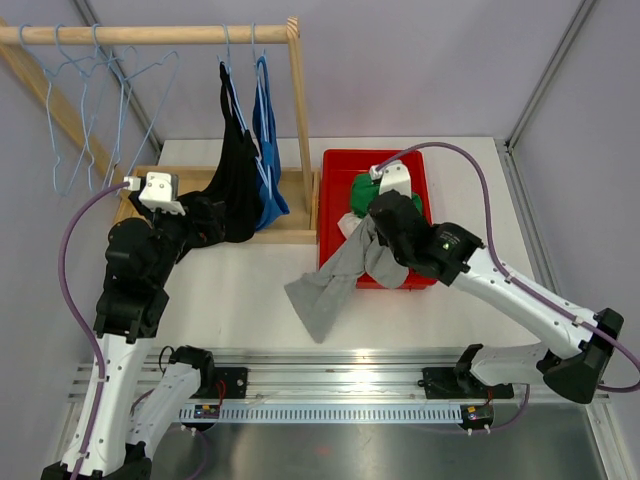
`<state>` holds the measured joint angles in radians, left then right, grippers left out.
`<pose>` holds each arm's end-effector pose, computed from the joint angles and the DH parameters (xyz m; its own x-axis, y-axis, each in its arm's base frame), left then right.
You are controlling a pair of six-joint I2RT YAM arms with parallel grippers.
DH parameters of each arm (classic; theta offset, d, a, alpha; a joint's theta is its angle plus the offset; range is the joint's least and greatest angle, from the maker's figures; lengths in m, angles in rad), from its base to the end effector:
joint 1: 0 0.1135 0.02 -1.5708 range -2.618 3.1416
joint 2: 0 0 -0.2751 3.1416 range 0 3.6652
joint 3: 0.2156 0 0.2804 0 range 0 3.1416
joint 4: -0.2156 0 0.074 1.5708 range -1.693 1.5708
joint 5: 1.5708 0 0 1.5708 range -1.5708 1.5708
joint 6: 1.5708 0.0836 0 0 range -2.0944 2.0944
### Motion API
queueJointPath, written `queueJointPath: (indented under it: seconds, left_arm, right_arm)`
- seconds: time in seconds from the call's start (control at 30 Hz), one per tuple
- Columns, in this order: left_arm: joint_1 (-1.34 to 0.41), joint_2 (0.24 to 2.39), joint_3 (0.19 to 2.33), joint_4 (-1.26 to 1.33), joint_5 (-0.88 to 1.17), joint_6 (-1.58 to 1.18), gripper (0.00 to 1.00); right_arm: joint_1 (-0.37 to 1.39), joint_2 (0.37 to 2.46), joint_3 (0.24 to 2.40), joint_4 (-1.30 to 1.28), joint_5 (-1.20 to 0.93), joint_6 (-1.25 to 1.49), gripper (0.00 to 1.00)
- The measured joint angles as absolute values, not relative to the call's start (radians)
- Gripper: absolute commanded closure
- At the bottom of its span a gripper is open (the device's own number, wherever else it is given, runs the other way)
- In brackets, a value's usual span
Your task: Remove the tank top from the hanger
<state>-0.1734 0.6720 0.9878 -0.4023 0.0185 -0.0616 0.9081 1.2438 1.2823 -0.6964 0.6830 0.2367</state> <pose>0.2001 -0.0366 0.4132 -0.0967 -0.0455 -0.9943 0.1851 0.9807 -0.0629 0.2341 0.2142 0.3596 -0.4371 -0.2644 -0.8597 -0.2075 0.9597 -0.1896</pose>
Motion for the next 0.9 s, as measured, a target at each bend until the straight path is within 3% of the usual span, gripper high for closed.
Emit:
queueJointPath:
  seconds: [0.4,0.7,0.9]
  left_arm:
    - [-0.173,0.679,0.987,-0.402,0.019,-0.062,0.01]
    - [-0.173,0.685,0.987,-0.402,0.019,-0.062,0.01]
    - [-0.173,0.685,0.987,-0.402,0.019,-0.062,0.01]
  right_arm:
    - [0.582,1.458,1.642,-0.649,0.471,0.110,1.00]
    - [0.521,1.655,1.943,-0.659,0.404,0.042,1.00]
    - [0.519,1.707,1.966,-0.651,0.391,0.034,1.00]
